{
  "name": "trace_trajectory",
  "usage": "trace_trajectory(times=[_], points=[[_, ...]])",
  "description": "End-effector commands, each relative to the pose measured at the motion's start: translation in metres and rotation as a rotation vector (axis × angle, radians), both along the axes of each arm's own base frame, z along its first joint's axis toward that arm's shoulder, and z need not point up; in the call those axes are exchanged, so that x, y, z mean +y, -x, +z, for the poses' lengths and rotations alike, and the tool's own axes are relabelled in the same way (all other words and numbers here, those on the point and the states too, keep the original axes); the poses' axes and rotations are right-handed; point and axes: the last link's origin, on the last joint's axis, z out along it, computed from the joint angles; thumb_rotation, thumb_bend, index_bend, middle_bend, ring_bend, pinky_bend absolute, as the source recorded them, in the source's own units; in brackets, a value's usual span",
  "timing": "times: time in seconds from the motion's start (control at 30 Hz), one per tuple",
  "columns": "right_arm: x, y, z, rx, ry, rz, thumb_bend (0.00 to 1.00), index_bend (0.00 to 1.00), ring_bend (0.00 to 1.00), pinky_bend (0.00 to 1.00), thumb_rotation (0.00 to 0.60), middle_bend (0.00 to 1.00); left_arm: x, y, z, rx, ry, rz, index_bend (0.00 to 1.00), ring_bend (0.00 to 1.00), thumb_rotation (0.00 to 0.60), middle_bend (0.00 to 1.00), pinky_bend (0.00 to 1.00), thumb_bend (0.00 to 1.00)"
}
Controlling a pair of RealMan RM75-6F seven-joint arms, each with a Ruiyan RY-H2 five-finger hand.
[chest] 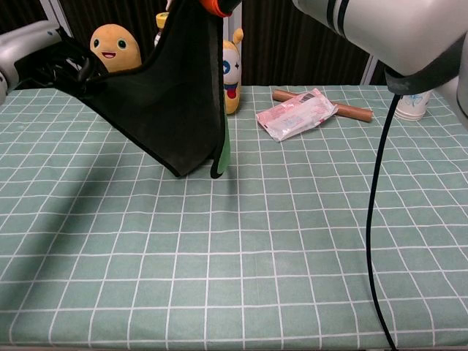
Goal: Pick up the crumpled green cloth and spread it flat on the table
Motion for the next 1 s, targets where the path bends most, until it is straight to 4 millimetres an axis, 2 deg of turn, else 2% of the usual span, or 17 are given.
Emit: trace_trajectory(times=[0.03, 0.27, 0.43, 0.63, 1.0], points=[[-0.022, 0.016, 0.008, 0.006, -0.006, -0.004, 0.37, 0.65, 0.0, 0.04, 0.6, 0.18, 0.017, 0.0, 0.014, 0.034, -0.081, 0.007, 0.85, 0.34, 0.6, 0.5, 0.33, 0.42], [-0.054, 0.03, 0.02, -0.061, -0.005, -0.01, 0.36, 0.65, 0.0, 0.02, 0.599, 0.19, 0.05, 0.001, 0.038, 0.023, -0.245, 0.054, 0.85, 0.34, 0.6, 0.5, 0.33, 0.42], [-0.066, 0.039, 0.022, -0.06, -0.008, 0.022, 0.36, 0.65, 0.0, 0.0, 0.6, 0.2, 0.056, 0.0, 0.043, 0.06, -0.315, 0.041, 0.84, 0.34, 0.6, 0.5, 0.33, 0.42], [-0.063, 0.062, 0.007, -0.025, -0.077, 0.03, 0.36, 0.65, 0.0, 0.0, 0.6, 0.21, 0.032, 0.012, 0.03, 0.123, -0.279, -0.002, 0.84, 0.34, 0.6, 0.5, 0.33, 0.41], [-0.023, 0.11, -0.018, 0.015, -0.272, 0.088, 0.37, 0.66, 0.0, 0.0, 0.6, 0.22, -0.036, 0.024, -0.001, 0.219, -0.097, -0.11, 0.84, 0.34, 0.6, 0.5, 0.33, 0.41]])
